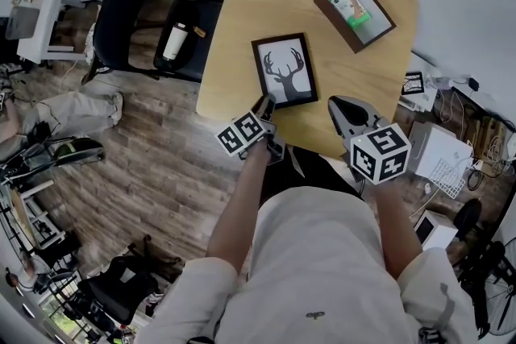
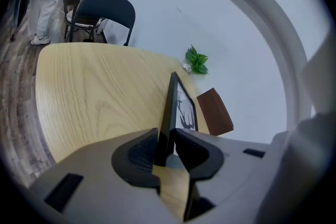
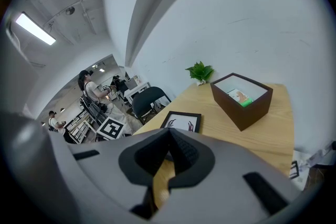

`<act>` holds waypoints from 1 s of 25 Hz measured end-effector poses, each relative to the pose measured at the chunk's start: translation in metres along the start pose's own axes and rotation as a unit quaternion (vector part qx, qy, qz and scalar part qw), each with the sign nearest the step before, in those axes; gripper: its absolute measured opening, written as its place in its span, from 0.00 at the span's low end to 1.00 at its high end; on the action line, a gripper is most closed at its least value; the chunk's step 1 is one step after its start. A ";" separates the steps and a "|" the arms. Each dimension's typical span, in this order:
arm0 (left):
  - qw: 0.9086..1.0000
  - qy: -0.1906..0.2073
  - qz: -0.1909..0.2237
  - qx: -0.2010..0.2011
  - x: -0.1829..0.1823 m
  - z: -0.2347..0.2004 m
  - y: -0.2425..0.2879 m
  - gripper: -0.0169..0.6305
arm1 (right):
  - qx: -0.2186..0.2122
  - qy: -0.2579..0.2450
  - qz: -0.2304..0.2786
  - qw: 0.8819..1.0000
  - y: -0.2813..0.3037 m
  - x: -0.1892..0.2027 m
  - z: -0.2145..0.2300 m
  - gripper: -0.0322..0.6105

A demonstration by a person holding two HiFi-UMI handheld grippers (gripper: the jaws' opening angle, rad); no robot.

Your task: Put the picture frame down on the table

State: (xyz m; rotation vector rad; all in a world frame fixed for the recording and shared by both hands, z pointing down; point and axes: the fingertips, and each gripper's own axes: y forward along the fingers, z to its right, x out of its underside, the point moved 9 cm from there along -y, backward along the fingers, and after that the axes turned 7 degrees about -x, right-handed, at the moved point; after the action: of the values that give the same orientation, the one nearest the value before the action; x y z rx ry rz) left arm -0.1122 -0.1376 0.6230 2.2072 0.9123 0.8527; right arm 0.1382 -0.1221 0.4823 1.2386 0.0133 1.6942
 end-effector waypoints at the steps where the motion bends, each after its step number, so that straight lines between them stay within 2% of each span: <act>1: 1.000 0.002 -0.001 -0.002 0.000 0.000 0.000 0.16 | 0.000 0.001 0.000 1.000 0.000 0.001 0.000 0.05; 4: 1.000 0.005 -0.004 -0.008 -0.001 0.000 0.000 0.17 | 0.001 0.002 0.000 1.000 -0.001 0.002 -0.002 0.05; 8: 0.999 0.041 -0.007 -0.030 -0.003 0.004 0.002 0.18 | 0.000 0.003 0.001 1.000 -0.001 0.001 0.000 0.05; 16: 0.995 0.088 -0.015 -0.054 -0.001 0.005 0.004 0.21 | 0.003 0.004 0.001 1.000 -0.003 0.002 -0.001 0.05; 25: 0.994 0.094 -0.015 -0.057 -0.001 0.006 0.007 0.21 | 0.004 0.007 -0.001 1.000 -0.003 0.004 0.001 0.05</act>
State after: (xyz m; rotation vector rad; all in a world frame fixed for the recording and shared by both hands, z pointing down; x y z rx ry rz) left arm -0.1057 -0.1440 0.6238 2.0359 0.9565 1.0860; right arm 0.1412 -0.1179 0.4839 1.2324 0.0302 1.7017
